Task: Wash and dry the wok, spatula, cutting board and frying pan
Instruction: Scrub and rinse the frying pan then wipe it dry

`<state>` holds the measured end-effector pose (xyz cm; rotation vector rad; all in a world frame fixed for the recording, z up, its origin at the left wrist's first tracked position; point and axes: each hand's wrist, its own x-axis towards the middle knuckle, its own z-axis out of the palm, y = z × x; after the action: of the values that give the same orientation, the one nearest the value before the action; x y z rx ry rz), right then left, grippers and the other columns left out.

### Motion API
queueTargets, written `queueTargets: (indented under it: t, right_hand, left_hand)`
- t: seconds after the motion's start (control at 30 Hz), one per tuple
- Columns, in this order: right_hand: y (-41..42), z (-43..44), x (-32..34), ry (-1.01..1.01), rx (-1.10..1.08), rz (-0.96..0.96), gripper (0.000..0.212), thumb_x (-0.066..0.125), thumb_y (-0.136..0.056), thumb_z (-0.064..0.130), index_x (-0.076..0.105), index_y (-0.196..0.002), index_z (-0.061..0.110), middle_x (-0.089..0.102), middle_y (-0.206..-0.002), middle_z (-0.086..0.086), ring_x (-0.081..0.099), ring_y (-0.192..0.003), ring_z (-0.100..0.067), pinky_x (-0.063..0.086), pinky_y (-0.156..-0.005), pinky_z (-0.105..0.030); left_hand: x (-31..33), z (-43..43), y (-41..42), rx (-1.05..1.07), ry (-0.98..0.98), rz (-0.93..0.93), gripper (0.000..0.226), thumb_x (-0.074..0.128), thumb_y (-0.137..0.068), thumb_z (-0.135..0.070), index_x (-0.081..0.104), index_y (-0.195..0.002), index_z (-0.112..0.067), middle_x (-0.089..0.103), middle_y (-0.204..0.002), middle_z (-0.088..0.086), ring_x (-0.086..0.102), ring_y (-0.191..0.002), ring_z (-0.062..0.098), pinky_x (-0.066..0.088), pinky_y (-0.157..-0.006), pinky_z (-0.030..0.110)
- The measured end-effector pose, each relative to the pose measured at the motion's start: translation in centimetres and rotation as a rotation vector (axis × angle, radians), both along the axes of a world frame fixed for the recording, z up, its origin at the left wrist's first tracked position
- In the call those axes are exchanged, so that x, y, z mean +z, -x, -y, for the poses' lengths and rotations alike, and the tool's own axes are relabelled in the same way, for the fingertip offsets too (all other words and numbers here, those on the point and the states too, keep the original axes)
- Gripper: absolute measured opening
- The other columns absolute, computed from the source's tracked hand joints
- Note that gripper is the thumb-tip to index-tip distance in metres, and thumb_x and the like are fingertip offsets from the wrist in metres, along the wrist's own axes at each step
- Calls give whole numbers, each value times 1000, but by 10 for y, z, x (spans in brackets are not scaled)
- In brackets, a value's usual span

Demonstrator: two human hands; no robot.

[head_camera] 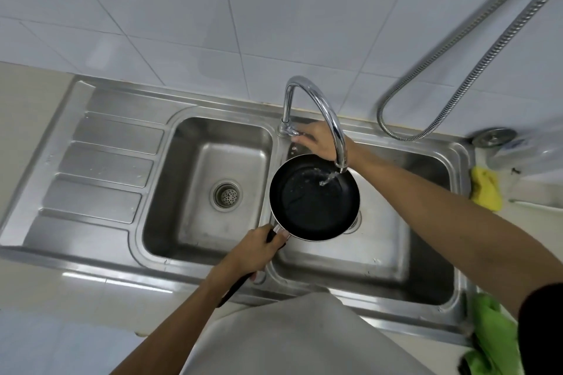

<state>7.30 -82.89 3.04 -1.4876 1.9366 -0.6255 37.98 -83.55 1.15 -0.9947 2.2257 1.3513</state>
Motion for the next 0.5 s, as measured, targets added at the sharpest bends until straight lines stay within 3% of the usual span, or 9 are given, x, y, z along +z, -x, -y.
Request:
queueTargets:
  t: [0.13, 0.27, 0.33, 0.43, 0.5]
  right_hand:
    - [5, 0, 0, -76, -241, 86, 64, 42, -96, 67, 66, -101, 8, 69, -93, -14, 66, -88, -29, 52, -88, -49]
    - [3, -3, 13, -106, -298, 161, 56, 49, -94, 67, 69, -106, 16, 73, -101, -3, 67, -99, -21, 51, -96, -40]
    - [1, -9, 17, -86, -324, 152, 44, 55, -97, 55, 71, -109, 15, 74, -108, -4, 67, -102, -20, 50, -97, -39]
    - [-12, -38, 14, 90, -513, 63, 7, 67, -95, 25, 70, -95, 19, 70, -87, 6, 61, -79, -6, 49, -79, -31]
    - [-31, -71, 5, 129, -675, -11, 14, 65, -93, 13, 70, -106, 11, 71, -97, -1, 62, -91, -13, 51, -87, -36]
  left_hand:
    - [2, 1, 1, 11, -17, 0, 43, 46, -98, -60, 47, -74, -24, 59, -68, -6, 55, -58, 5, 36, -50, 17]
    - [6, 2, 3, 21, -24, -1, 44, 45, -98, -61, 49, -76, -23, 60, -69, -5, 54, -54, 6, 38, -49, 21]
    - [6, 2, 3, 18, -18, 3, 45, 45, -97, -63, 49, -76, -24, 60, -70, -6, 55, -57, 6, 39, -52, 22]
    - [6, -1, 5, -9, -5, 20, 44, 43, -97, -64, 50, -77, -25, 60, -71, -9, 55, -59, 3, 38, -52, 20]
    - [5, -4, 8, -24, -26, 33, 44, 45, -95, -66, 52, -80, -25, 61, -71, -8, 57, -61, 5, 41, -54, 20]
